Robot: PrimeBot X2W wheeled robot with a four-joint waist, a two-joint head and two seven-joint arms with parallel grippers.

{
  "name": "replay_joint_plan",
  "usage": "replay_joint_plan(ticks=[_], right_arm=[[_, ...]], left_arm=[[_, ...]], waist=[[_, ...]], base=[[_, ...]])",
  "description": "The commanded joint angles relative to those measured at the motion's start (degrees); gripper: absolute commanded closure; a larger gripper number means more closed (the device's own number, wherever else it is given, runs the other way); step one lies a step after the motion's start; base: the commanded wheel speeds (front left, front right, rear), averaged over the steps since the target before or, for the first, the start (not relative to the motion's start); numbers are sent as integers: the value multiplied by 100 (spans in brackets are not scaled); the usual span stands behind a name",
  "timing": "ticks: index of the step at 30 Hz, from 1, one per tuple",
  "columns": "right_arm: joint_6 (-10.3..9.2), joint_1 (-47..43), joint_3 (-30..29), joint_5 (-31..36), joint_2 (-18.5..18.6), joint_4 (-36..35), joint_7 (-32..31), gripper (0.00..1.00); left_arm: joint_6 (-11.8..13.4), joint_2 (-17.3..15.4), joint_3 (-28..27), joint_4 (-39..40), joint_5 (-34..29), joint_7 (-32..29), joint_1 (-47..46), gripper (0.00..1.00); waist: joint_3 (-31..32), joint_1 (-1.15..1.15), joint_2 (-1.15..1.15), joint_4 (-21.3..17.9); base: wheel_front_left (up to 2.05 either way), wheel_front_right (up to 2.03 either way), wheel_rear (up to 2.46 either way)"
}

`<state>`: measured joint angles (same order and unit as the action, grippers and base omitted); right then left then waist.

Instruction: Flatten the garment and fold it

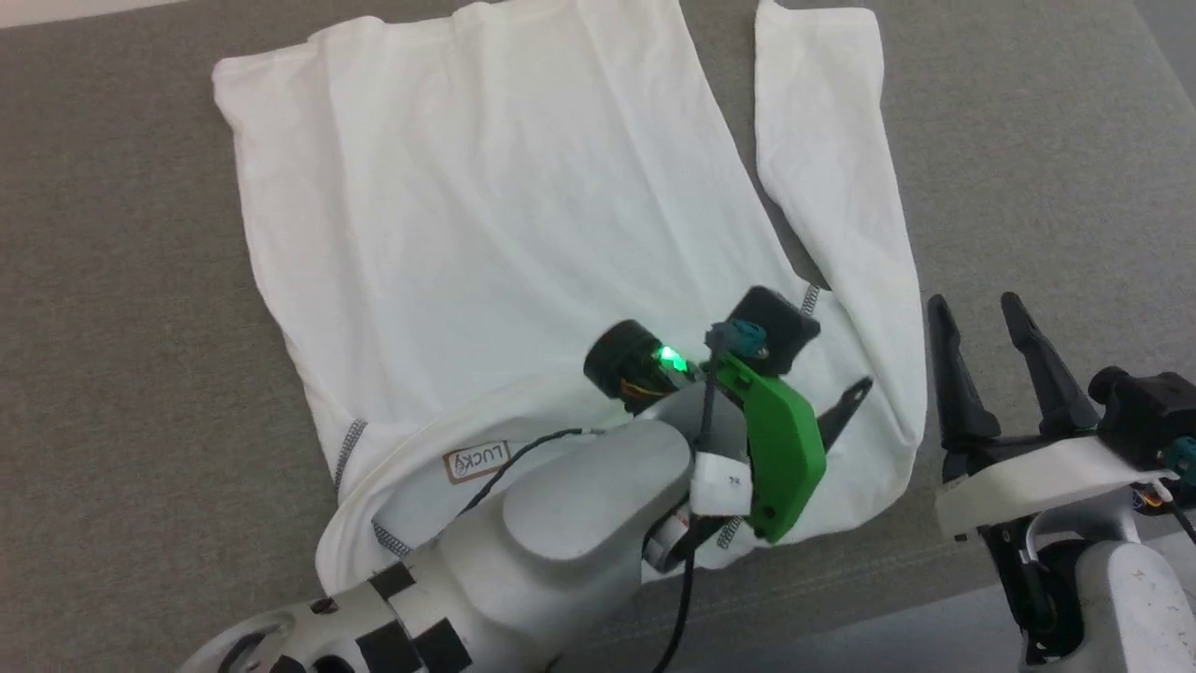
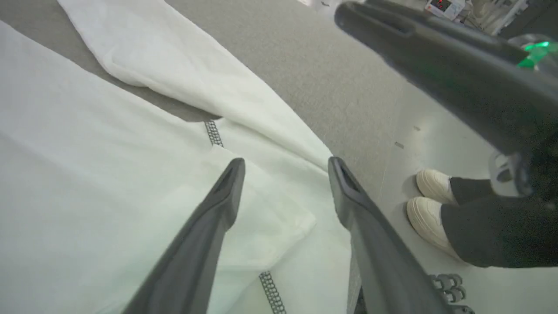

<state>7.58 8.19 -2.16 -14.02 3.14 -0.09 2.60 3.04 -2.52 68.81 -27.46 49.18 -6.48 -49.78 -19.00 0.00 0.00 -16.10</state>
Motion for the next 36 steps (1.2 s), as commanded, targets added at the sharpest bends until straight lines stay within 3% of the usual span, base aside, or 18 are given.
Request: replay_joint_plan(ticks=[1,5,8,11,14,19,26,36], right_arm=[[-9,1,-45,51,22,-65,-36,0],[-9,-27,-210,87,93,-189,-156,0],[-9,35,-303,91,163,-234,-245,0],[-9,148,-389,85,233,-212,-327,0],[-9,338,-472,77,329,-138,-413,0],[-9,780,-525,3,477,95,-504,0],[-9,1798,-744,-133,729,824,-751,0],[-9,3694,-1389,52,1123,2431,-1190,0]], left_arm=[[106,-36,-142,59,77,345,-105,0],[315,-57,-625,4,97,1459,-139,0],[419,-341,-1037,-59,42,1990,-51,0],[543,-726,-1566,74,-25,2127,155,0],[726,-1139,-2470,622,-361,2143,508,0],[858,-1500,-3987,1684,-1055,2146,1517,0],[619,-1488,-5497,2604,-1820,2147,2694,0],[259,-1067,-6551,3204,-2470,2147,3030,0]], waist=[[233,0,0,259],[367,0,0,496],[423,0,0,631],[428,0,0,746],[355,0,0,868],[180,0,0,1011],[-240,0,0,1176],[-1105,0,0,1469]], base=[[0,0,0],[0,0,0],[0,0,0],[0,0,0],[0,0,0],[0,0,0],[0,0,0],[0,0,0]])
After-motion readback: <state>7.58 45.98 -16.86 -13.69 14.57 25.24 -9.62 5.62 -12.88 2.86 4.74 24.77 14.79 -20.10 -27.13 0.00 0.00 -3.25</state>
